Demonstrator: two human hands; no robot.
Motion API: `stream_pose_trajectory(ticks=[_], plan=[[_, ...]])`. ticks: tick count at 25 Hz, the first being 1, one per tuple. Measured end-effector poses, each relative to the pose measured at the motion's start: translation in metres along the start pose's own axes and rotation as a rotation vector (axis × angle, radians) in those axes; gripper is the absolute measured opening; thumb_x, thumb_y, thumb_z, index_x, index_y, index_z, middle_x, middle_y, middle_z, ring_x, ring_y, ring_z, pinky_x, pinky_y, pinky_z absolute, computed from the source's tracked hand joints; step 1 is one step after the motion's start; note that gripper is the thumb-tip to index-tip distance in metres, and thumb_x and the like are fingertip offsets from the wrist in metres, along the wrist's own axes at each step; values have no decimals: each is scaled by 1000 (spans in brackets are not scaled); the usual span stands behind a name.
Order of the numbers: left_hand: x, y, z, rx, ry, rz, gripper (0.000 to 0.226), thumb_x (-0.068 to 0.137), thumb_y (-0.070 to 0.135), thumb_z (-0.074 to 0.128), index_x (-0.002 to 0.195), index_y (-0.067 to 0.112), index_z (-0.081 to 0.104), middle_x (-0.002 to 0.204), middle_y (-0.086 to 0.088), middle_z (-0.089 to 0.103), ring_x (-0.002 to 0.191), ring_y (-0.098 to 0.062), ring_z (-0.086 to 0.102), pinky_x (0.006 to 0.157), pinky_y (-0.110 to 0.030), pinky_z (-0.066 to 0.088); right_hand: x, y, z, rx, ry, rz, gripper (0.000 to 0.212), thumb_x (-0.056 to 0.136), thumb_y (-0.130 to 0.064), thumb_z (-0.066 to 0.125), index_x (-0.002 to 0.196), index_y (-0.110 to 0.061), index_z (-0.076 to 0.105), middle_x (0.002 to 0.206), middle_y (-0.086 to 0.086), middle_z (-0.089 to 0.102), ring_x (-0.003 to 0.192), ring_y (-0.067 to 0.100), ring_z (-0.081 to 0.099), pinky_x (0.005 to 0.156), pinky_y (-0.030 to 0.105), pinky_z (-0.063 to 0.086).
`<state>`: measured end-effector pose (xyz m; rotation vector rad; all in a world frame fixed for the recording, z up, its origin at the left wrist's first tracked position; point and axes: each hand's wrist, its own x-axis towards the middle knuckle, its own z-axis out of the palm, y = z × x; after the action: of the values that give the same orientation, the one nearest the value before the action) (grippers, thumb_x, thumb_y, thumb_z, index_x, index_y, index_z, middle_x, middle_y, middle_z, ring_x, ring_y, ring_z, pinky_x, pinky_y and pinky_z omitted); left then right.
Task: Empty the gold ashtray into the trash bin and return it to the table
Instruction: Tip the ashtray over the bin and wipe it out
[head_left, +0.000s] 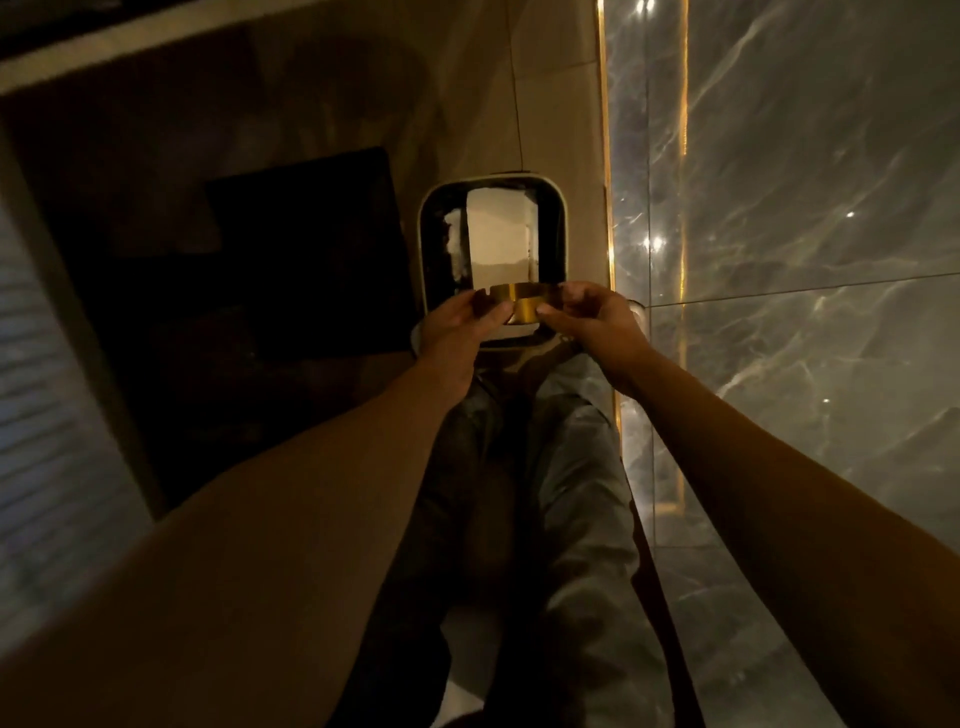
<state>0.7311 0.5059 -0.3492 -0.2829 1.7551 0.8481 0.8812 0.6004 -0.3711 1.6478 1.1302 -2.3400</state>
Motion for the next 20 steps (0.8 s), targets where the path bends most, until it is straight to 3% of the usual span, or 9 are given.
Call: stream_pose_trajectory(ticks=[2, 6, 12, 14, 17, 20], plan=[[20, -6, -3, -25, 27, -6, 39, 87, 7, 72, 125, 1, 64, 126, -14, 69, 104, -14, 68, 74, -13, 55, 19, 9, 6, -1, 15, 21, 39, 84, -20, 73, 118, -5, 61, 113, 17, 69, 104, 31, 67, 88, 42, 56], [56, -19, -6, 5, 117, 17, 32, 86, 14, 74, 117, 5, 69, 120, -13, 72, 114, -25, 67, 102, -38, 53, 45, 22, 20, -35, 53, -5, 34, 88, -28, 68, 118, -10, 64, 115, 8, 68, 106, 19, 64, 96, 41, 53], [88, -25, 1, 27, 234, -16, 38, 83, 24, 79, 115, 6, 69, 112, -10, 72, 104, -22, 69, 89, -32, 57, 76, 37, 35, -142, 151, 20, 50, 93, -39, 58, 134, -9, 53, 132, 11, 61, 120, 24, 57, 105, 45, 46], [95, -27, 4, 55, 304, -26, 39, 79, 29, 81, 111, 9, 67, 114, -11, 70, 107, -24, 68, 93, -35, 57, 79, 39, 36, -188, 179, 44, 55, 93, -43, 58, 135, -9, 49, 132, 12, 60, 119, 25, 58, 103, 46, 48], [106, -32, 9, 104, 369, -47, 29, 78, 39, 81, 92, 19, 66, 114, -12, 69, 108, -27, 67, 95, -42, 58, 84, 43, 35, -191, 225, 46, 47, 94, -38, 58, 131, -10, 49, 126, 12, 62, 113, 24, 60, 99, 45, 50], [112, -34, 9, 184, 404, -33, 23, 88, 45, 68, 89, 22, 70, 104, -7, 71, 103, -26, 68, 94, -44, 58, 85, 47, 37, -207, 195, 6, 42, 96, -28, 55, 134, -11, 48, 128, 12, 62, 116, 23, 59, 100, 41, 49]])
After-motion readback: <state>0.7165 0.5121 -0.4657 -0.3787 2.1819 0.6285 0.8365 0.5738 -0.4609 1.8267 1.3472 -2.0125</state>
